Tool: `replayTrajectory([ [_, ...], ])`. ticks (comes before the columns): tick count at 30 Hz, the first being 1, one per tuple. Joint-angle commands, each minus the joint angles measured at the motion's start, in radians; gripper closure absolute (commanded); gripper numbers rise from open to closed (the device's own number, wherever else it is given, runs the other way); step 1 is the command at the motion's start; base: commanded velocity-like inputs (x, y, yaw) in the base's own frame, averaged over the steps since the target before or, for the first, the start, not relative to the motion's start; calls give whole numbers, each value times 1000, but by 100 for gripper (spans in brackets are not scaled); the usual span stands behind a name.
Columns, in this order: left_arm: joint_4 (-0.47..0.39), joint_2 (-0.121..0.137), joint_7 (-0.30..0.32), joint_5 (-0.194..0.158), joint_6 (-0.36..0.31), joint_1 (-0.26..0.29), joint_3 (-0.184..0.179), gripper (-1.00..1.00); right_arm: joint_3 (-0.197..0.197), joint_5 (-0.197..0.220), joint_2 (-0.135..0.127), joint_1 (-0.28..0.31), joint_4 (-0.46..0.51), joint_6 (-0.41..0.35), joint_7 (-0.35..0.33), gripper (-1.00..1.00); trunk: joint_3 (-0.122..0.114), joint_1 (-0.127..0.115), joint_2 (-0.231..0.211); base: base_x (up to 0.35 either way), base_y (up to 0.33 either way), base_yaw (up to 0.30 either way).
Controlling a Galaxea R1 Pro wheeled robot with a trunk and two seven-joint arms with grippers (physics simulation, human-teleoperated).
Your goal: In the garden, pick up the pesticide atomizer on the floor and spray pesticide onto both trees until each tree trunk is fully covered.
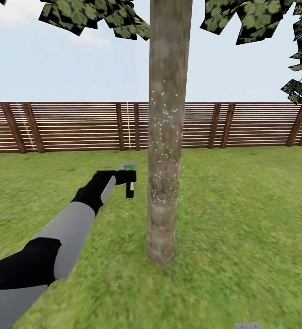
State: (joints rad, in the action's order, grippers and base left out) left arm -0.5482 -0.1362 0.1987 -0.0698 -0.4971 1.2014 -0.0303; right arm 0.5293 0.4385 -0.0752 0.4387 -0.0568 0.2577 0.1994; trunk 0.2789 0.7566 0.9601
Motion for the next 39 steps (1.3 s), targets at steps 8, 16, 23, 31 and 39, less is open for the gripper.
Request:
replayTrajectory([
  [8, 4, -38, -12, -1, -126, 196, 0, 100, 0, 0, 0, 0, 0, 0, 0, -100, 0, 0, 0, 0, 0, 0],
  [16, 11, -38, -39, -1, -255, 409, 37, 100, 0, -1, 0, 0, 0, 0, 0, -100, 0, 0, 0, 0, 0, 0],
  [23, 12, -38, -39, -1, -313, 542, 65, 100, 0, -1, 0, 0, 0, 0, 0, -100, 0, 0, 0, 0, 0, 0],
  [31, 12, -37, -39, -1, -343, 592, 80, 100, 0, -1, 0, 0, 0, 0, 0, -100, 0, 0, 0, 0, 0, 0],
  [39, 250, -25, -36, -1, -225, 593, 125, 100, 0, -1, 0, 0, 0, 0, 0, -100, 0, 0, 0, 0, 0, 0],
])
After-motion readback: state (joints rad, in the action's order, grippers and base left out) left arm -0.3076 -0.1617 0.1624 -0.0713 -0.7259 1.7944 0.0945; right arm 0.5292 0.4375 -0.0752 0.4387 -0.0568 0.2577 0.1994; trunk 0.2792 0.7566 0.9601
